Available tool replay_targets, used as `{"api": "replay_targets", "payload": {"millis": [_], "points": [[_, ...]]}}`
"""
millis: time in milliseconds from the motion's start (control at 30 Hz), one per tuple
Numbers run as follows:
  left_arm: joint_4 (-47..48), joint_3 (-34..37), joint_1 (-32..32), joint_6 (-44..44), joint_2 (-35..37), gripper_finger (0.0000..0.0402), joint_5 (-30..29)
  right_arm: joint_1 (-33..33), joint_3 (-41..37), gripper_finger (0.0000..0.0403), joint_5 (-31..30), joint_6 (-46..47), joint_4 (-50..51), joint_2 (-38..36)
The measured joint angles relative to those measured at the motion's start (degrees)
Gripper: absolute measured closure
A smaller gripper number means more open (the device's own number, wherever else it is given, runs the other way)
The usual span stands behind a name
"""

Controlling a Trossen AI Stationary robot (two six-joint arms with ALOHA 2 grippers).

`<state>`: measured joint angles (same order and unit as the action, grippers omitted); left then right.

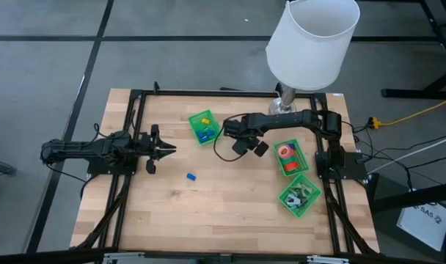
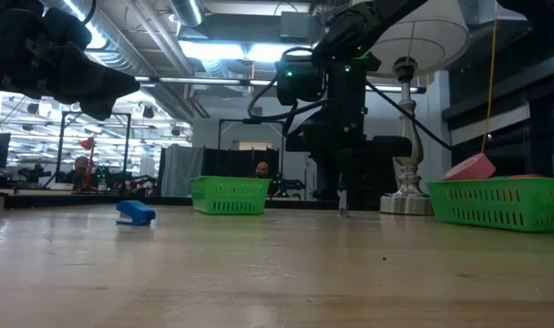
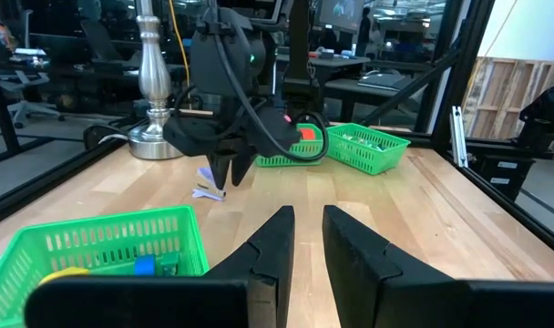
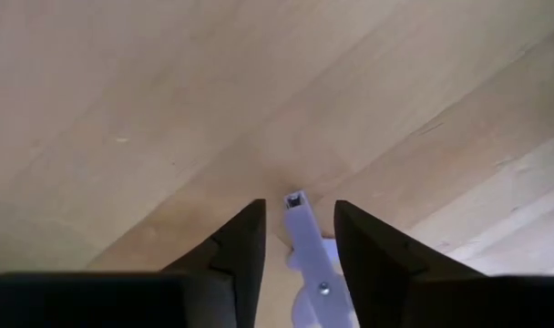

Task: Pick and place Stapler, Stapler remover, tape
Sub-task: Put the violet staple remover into the bottom left green bin

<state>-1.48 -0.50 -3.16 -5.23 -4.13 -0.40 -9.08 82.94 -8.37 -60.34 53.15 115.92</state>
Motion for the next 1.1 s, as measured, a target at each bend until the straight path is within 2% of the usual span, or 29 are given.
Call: {"api": "replay_targets", "payload": {"millis": [300,567,700,900,1100], "points": [[0.01,0.01,0.0,0.0,0.01,0.0343,0.0,-0.51,-0.84,0.024,-0.9,-5.24,0.53,0.0],[0.0,-0.01,-0.02,0.0,-0.01,0.0343,0.0,-1.24,-4.58,0.0248,-2.59,-7.87,-4.73,0.02],[0.0,-0.01,0.0,0.0,-0.01,0.0343,-0.01,-1.25,-5.22,0.0273,-2.62,-7.71,-4.92,0.02],[0.0,-0.01,0.0,0.0,-0.01,0.0343,-0.01,-1.23,-5.22,0.0355,-4.37,-4.5,-5.09,0.02],[0.0,0.01,-0.02,0.0,-0.01,0.0343,0.01,-0.24,-5.22,0.0357,-5.15,1.59,-5.14,0.02]]}}
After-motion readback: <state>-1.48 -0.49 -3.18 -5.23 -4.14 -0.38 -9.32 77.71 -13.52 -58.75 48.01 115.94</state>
